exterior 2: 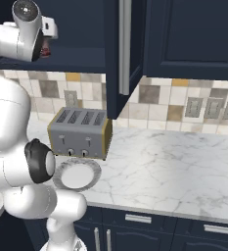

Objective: Move the hot dog bun to the plate on the dining table and place the condiment next to that plate. Then navigate to the fridge and take the sausage and place it on the plate as well.

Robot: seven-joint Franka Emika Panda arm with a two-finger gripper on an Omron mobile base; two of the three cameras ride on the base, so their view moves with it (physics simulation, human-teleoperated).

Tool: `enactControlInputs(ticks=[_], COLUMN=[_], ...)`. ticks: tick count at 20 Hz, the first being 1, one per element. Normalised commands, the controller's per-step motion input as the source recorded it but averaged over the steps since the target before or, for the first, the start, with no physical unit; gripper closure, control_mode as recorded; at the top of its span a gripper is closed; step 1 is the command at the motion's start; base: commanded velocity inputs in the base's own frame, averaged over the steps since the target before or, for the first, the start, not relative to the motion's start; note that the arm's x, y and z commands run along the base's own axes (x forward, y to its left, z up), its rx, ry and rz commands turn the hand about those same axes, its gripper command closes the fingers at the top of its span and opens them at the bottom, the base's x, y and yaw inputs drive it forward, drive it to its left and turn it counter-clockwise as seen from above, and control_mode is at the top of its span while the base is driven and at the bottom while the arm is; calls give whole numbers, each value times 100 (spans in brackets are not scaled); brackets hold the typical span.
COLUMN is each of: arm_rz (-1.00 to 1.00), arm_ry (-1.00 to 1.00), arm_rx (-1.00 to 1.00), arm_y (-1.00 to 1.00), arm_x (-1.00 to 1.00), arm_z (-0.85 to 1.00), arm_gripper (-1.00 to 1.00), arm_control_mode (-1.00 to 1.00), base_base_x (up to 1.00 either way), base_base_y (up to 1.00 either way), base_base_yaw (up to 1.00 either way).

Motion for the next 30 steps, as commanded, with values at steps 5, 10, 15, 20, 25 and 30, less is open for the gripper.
enactControlInputs(ticks=[5,10,15,20,25,30], arm_rz=[0,0,0,0,0,1], arm_ry=[0,0,0,0,0,0], arm_rx=[0,0,0,0,0,0], arm_y=[11,34,15,6,14,20], arm_x=[51,61,55,47,34,10], arm_z=[5,0,0,0,0,0], arm_gripper=[-100,-100,-100,-100,-100,100], arm_control_mode=[-100,-100,-100,-100,-100,-100], base_base_x=[0,0,0,0,0,0], base_base_y=[0,0,0,0,0,0], base_base_yaw=[0,0,0,0,0,0])
